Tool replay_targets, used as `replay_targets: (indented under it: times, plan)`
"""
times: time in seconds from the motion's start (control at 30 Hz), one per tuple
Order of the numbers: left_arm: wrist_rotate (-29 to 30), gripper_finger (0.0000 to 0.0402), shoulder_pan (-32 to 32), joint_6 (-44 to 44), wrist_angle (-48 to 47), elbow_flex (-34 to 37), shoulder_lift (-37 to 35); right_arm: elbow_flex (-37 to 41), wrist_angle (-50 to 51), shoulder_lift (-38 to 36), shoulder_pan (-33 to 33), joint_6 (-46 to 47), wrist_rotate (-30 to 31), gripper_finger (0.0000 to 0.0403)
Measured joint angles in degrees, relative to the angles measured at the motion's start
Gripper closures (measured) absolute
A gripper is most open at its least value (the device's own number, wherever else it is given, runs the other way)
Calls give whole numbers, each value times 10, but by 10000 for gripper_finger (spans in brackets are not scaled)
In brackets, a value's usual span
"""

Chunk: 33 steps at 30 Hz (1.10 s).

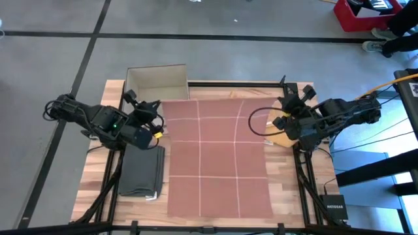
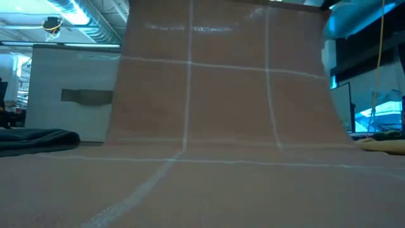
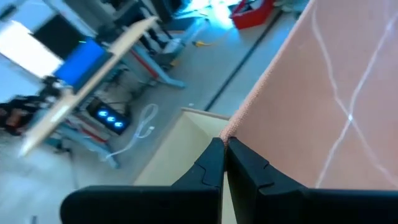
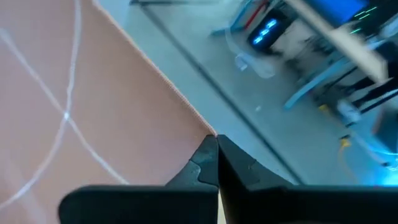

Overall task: Fold towel
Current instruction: Fold the light orange towel

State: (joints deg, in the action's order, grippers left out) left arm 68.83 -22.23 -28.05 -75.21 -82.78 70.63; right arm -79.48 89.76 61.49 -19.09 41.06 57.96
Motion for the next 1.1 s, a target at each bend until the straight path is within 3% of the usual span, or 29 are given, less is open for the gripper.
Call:
replay_targets:
  times: [0.17,0.43,0.83,1.0,1.1]
  plan:
    - [-60,400,-26,-13,9,1,0,18,-10,3,0,5,-101,402]
    - [-104,400,-81,-79,8,43,0,67,-27,3,-18,38,-208,402]
    - [-150,400,-186,-228,12,47,3,67,-48,24,-225,217,-281,402]
    - [-158,400,-221,-269,17,47,37,67,-48,65,-298,282,-306,402]
    - [-198,400,-225,-256,28,47,73,67,-52,92,-336,311,-308,402]
